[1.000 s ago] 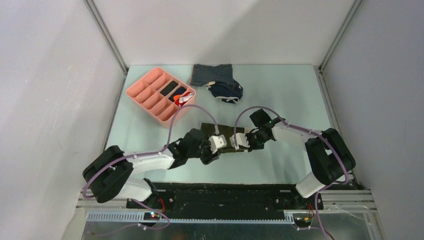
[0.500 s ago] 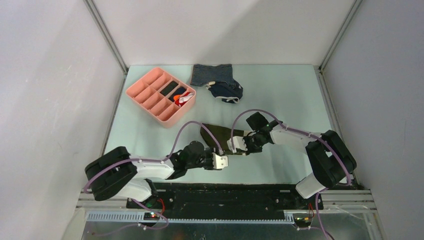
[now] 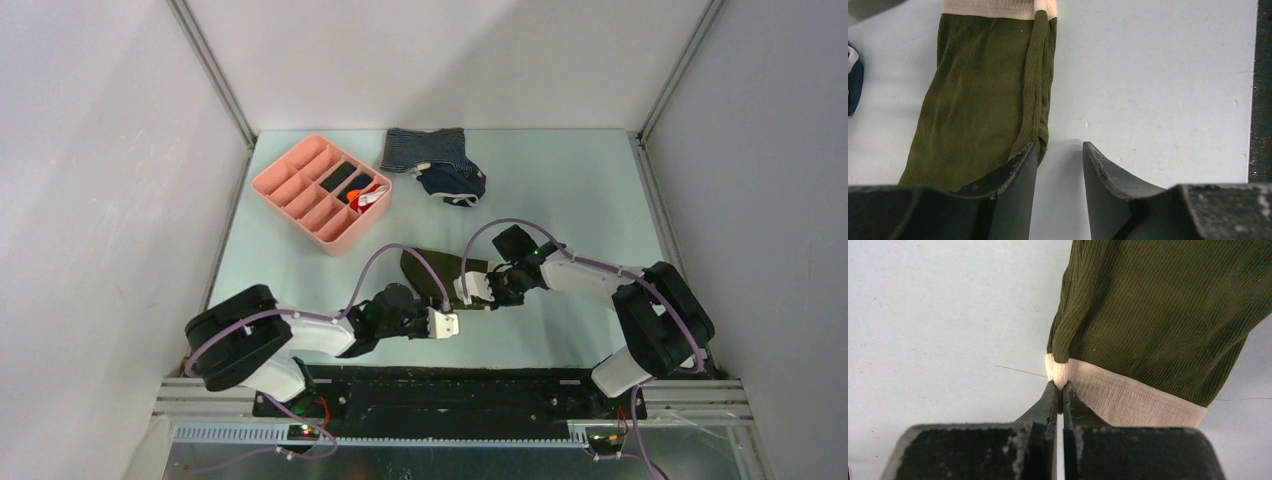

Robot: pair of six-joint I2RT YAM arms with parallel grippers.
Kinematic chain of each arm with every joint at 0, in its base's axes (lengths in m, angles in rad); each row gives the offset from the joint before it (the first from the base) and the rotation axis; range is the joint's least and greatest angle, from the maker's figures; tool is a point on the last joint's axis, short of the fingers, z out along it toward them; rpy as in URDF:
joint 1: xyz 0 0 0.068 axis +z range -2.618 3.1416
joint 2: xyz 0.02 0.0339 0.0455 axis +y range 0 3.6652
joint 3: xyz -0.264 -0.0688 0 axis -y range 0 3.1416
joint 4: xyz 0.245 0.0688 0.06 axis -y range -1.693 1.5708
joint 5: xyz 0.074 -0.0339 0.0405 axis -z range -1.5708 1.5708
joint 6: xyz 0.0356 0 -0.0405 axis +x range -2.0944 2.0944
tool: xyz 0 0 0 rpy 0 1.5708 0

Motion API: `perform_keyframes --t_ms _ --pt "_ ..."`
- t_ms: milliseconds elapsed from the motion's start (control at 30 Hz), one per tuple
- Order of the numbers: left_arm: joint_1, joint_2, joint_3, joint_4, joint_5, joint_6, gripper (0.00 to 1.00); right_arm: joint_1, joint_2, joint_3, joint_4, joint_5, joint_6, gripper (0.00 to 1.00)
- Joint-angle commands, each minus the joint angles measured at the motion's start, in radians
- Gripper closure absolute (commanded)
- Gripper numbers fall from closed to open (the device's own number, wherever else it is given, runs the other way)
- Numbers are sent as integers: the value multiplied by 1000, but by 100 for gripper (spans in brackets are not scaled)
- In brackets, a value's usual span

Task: Roll the underwear
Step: Fold the underwear at the center of the board.

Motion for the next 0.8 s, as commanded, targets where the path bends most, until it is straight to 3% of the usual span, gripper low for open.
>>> perform_keyframes --t_ms 0,267,400,567,767 --pt "-5 23 18 67 -32 -5 55 19 14 -47 -72 -23 30 100" --pt "3 61 45 74 -28 -19 58 20 17 -48 -67 -27 43 100" --pt "24 -34 29 22 10 -38 62 20 13 -47 -71 -27 47 100" --pt "36 -133 5 -22 55 -31 58 21 14 -46 -70 -32 51 100" --pt "36 -15 38 -6 26 -61 55 20 27 -37 -59 -25 63 100"
